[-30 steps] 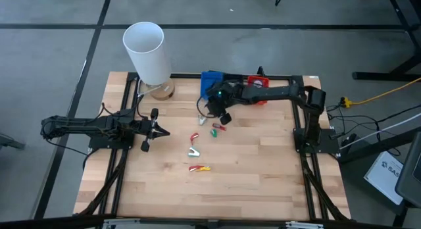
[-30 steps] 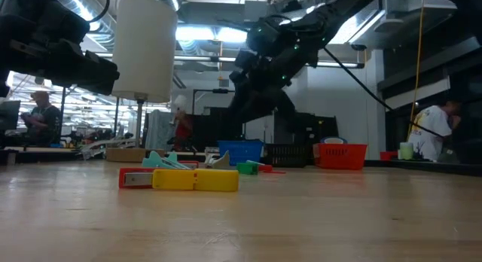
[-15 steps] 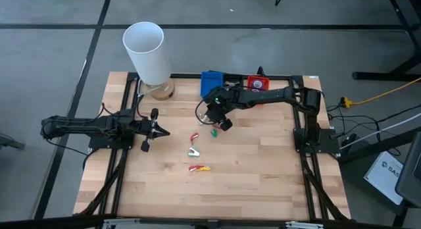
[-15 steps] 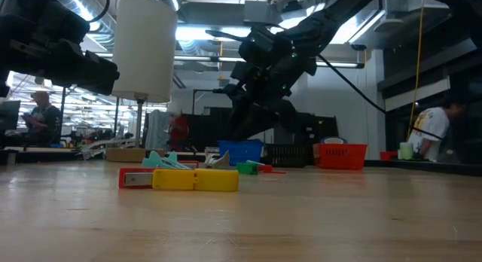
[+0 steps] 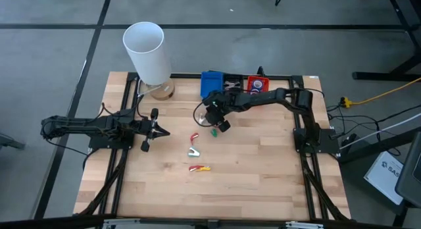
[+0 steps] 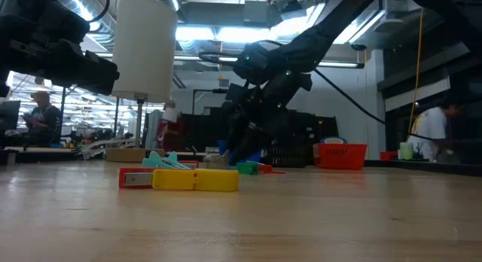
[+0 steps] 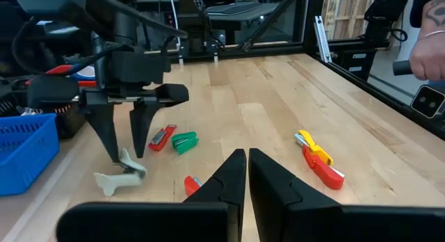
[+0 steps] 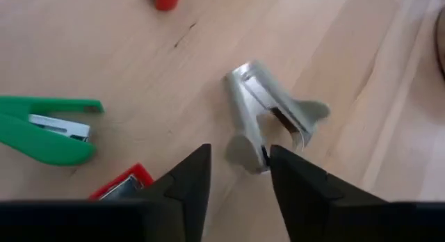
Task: Pick and place Stapler, Stapler remover, tape
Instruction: Put the gray staple remover into the black bin
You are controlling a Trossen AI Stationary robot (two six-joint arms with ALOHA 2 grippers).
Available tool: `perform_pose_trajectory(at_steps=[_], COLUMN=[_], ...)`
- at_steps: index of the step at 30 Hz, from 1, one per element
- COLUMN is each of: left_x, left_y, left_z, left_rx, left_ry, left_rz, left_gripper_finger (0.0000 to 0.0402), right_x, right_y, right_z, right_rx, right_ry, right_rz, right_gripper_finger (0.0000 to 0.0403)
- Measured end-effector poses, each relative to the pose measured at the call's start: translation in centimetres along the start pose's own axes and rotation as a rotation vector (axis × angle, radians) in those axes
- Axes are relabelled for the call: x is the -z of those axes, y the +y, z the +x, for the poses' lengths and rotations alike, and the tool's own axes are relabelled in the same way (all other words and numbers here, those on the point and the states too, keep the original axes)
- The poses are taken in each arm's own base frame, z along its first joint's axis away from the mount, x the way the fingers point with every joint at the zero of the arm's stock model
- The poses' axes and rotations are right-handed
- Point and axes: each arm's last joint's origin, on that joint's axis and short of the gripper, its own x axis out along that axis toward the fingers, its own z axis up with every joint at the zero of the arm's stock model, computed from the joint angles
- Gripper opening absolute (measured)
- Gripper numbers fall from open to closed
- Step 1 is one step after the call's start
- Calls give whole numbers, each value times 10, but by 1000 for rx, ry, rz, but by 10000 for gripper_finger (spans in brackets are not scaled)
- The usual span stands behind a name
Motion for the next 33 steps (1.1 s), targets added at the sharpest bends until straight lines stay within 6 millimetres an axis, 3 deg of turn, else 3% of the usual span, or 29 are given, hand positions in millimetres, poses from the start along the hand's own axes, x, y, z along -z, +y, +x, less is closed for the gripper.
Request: perform_pose_trajectory(at_steps=[8, 10, 22, 33], left_x=[0, 0, 0, 0], left_y=[0, 0, 0, 0], left_z=[0, 0, 0, 0], left_rx=[0, 0, 0, 0], left_ry=[0, 0, -1, 0], left_rz=[0, 0, 0, 0], left_gripper_finger=[15, 16, 15, 16], right_x=[2, 2, 2, -9], right_y=[2, 2, 1, -16], right_z=[1, 1, -2, -44], right_rx=[-19, -17, 7, 11], right_ry=[17, 19, 47, -83], right_rz=[50, 65, 142, 310], right_gripper_finger=[23, 9, 6, 2])
